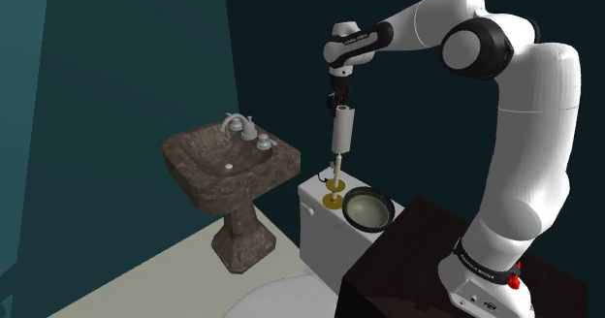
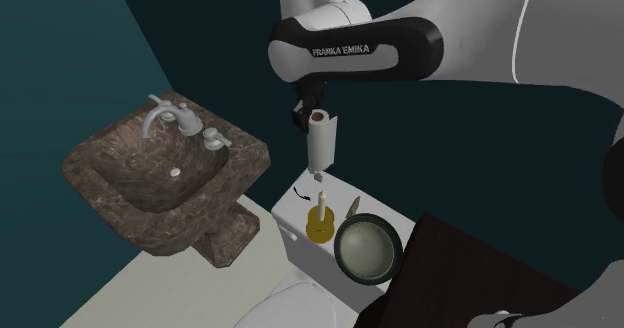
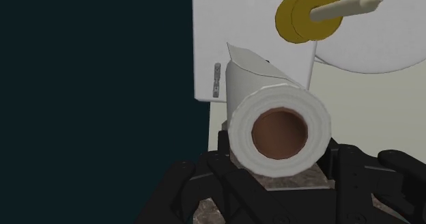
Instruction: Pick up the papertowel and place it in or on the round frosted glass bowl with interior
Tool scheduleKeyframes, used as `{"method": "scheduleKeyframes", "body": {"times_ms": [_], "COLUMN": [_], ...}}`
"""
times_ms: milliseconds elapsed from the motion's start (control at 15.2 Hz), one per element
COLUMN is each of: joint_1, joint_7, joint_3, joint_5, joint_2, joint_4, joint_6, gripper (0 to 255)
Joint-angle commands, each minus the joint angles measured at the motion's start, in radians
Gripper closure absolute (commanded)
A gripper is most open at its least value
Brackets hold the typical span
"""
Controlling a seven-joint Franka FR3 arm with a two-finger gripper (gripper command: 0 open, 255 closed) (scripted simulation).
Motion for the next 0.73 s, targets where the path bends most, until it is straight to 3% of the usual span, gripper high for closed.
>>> {"method": "scheduleKeyframes", "body": {"times_ms": [0, 660], "joint_1": [0.011, 0.045], "joint_7": [0.011, 0.087], "joint_3": [0.0, 0.022], "joint_5": [-0.011, -0.064], "joint_2": [-0.086, -0.492], "joint_4": [-0.105, -0.52], "joint_6": [0.019, 0.03], "gripper": [255, 255]}}
